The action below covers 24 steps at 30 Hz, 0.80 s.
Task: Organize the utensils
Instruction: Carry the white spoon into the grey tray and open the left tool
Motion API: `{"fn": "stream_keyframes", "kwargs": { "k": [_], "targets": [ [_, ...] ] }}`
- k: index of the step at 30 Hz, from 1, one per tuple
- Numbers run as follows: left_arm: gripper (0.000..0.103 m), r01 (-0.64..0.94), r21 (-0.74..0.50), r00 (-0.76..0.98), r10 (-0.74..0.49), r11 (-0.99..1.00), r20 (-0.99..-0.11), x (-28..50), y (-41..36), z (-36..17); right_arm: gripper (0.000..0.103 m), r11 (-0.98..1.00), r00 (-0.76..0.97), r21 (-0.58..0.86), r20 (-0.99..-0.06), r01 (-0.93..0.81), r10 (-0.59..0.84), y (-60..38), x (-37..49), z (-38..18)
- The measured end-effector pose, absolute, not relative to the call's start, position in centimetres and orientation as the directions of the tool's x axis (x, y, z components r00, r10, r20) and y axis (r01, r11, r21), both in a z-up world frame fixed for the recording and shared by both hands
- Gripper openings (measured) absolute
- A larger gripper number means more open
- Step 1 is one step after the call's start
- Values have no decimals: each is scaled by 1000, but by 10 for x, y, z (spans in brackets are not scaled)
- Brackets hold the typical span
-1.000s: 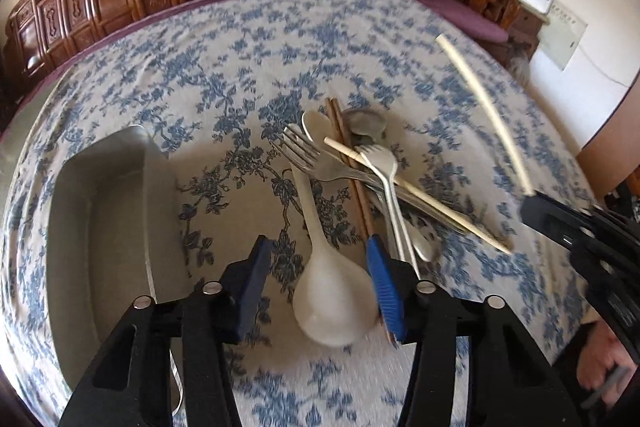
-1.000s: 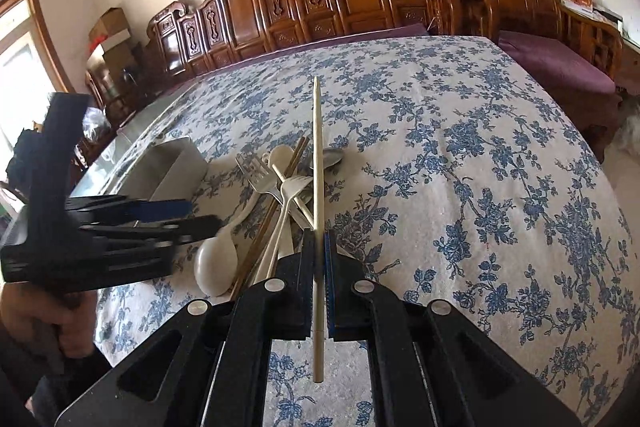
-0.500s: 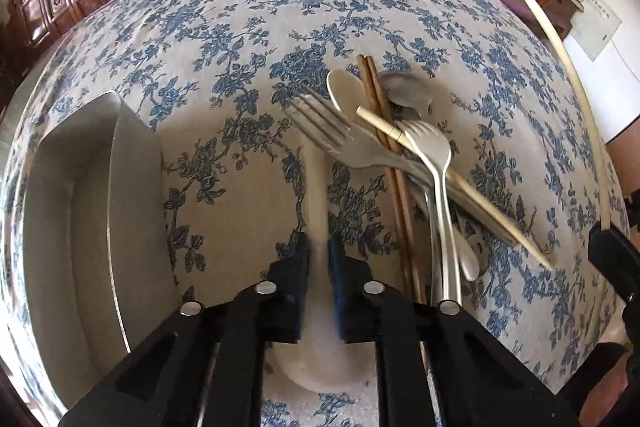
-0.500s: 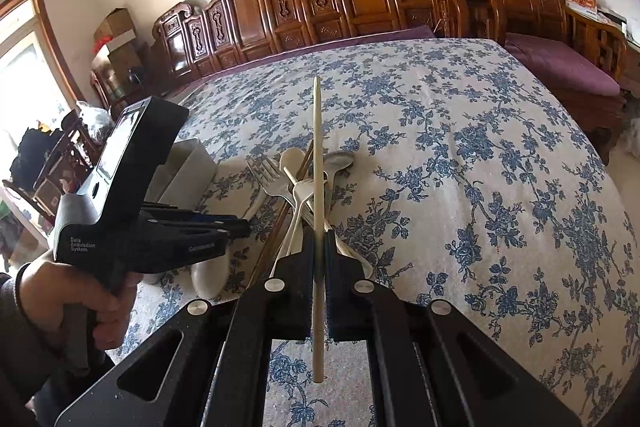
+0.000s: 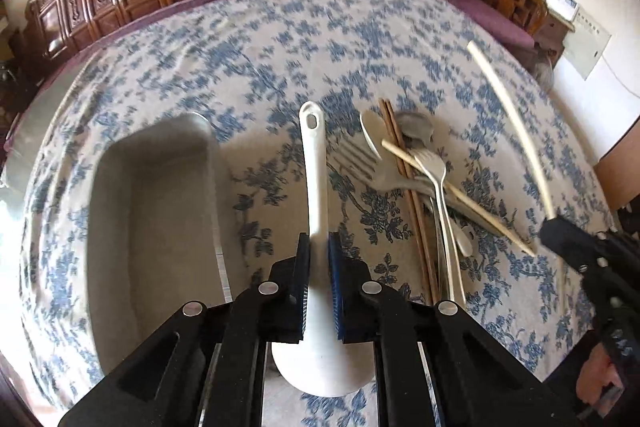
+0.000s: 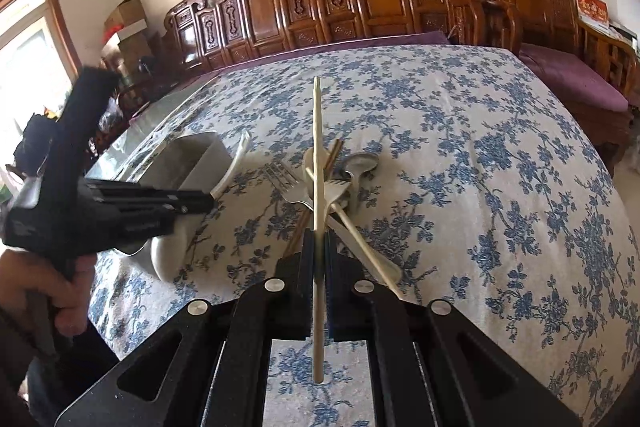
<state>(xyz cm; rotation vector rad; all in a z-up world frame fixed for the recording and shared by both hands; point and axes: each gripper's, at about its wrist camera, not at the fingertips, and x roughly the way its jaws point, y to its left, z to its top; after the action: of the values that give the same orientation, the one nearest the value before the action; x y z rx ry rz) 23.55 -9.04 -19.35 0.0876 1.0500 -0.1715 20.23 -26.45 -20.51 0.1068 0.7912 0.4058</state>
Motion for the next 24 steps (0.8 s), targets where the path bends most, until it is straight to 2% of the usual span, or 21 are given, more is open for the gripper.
{"fn": "stream_keyframes", "kwargs": {
  "k": [14, 24],
  "targets": [
    [8, 141, -30, 572, -106, 990, -814, 223, -29, -161, 6, 904, 624, 194, -668, -380, 406, -219, 195, -196],
    [9, 104, -23, 551, -77, 994, -831, 233, 17, -185, 6, 908, 617, 183, -682, -377, 393, -206, 201, -204]
  ]
}}
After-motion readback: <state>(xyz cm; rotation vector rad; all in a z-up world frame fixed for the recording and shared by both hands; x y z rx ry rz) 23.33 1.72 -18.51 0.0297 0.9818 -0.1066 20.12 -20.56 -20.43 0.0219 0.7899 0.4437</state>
